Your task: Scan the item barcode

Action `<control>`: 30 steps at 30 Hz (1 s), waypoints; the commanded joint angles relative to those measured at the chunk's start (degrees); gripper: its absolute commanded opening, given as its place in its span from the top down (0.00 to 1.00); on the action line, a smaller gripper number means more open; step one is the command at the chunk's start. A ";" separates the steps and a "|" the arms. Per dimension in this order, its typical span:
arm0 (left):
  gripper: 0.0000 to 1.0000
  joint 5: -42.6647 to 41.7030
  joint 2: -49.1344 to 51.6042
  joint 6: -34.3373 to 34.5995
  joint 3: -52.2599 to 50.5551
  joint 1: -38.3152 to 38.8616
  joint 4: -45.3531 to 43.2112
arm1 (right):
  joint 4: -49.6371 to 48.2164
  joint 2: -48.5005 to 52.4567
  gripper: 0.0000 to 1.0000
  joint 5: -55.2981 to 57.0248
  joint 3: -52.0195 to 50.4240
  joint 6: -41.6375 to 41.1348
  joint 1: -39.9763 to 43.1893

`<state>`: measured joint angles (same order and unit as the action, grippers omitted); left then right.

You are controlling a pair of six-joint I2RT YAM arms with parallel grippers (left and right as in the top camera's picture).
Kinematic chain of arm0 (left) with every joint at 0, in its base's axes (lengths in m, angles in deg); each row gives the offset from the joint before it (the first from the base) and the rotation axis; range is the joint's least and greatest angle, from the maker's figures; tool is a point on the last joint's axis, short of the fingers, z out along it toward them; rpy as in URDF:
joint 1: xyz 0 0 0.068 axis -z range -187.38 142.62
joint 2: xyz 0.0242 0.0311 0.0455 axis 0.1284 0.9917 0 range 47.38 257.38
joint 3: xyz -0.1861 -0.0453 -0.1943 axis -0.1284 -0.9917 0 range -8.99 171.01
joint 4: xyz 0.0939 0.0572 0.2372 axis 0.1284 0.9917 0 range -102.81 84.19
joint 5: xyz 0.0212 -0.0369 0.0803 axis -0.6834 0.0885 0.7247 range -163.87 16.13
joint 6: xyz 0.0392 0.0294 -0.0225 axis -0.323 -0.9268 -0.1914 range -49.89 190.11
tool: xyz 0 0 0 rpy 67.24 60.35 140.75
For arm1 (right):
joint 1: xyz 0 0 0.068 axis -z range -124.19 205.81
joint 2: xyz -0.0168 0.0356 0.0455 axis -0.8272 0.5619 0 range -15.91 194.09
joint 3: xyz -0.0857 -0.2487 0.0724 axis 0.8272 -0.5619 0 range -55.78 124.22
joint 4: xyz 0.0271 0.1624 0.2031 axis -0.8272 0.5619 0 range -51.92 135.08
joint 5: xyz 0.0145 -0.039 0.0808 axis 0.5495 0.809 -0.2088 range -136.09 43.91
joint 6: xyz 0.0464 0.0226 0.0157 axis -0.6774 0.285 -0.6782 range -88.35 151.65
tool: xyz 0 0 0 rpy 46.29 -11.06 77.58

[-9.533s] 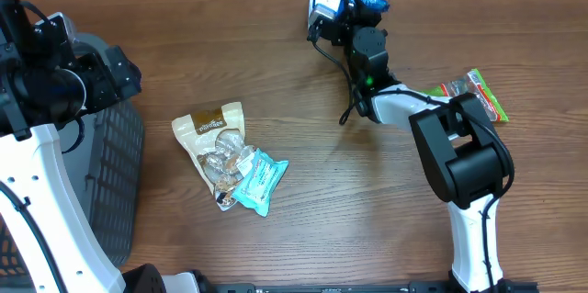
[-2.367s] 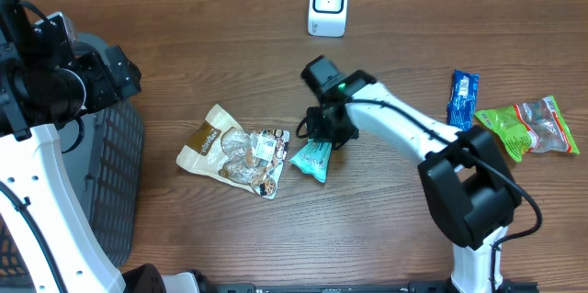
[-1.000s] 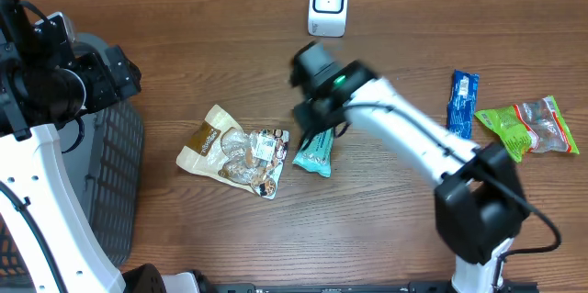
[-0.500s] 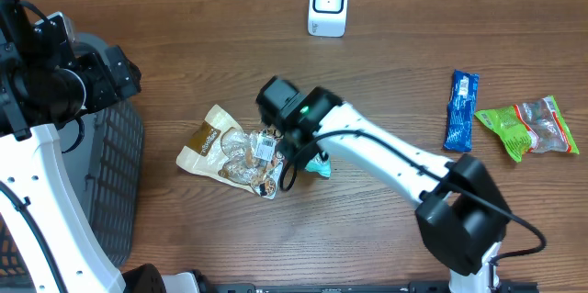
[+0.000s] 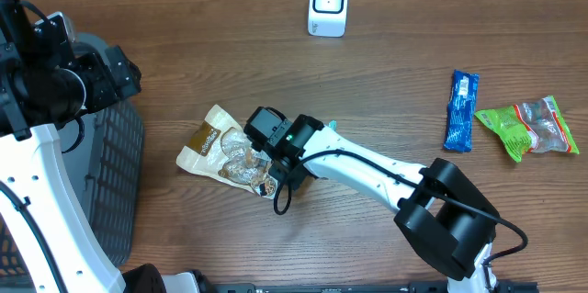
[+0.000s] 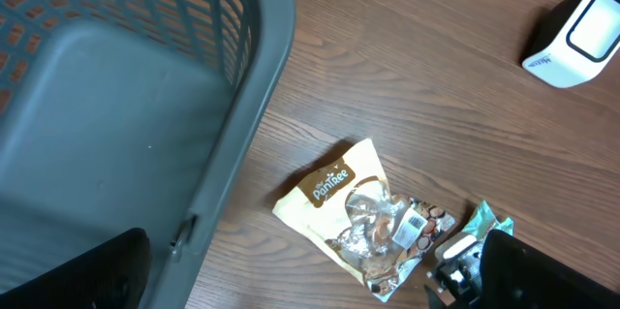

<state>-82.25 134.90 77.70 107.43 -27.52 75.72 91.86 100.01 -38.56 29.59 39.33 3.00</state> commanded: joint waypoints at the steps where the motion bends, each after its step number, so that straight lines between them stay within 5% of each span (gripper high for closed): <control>1: 0.00 -0.44 -0.66 1.01 0.96 -0.09 -0.09 | -0.50 0.17 0.37 2.60 -1.05 1.62 0.15; 7: 0.00 -0.44 -0.66 1.01 0.96 -0.09 -0.09 | -2.05 0.17 0.28 9.57 -2.78 1.86 0.28; 15: 0.00 -0.44 -0.66 1.01 0.96 -0.09 -0.09 | -7.21 0.28 0.29 13.42 -8.61 3.30 1.38; 19: 0.00 -0.44 -0.66 1.01 0.96 -0.07 -0.09 | -8.13 0.39 0.50 13.42 -9.25 3.28 2.40; 23: 0.00 -0.44 -0.66 1.01 0.96 -0.09 -0.09 | -8.13 0.42 0.93 13.46 -9.25 3.21 2.75; 30: 0.01 -0.44 -0.66 1.01 0.96 -0.07 -0.09 | -8.28 0.42 0.96 13.46 -9.22 3.04 2.75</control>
<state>-82.25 134.90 77.70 107.43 -27.52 75.70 83.58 99.98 -24.53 20.98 42.61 5.75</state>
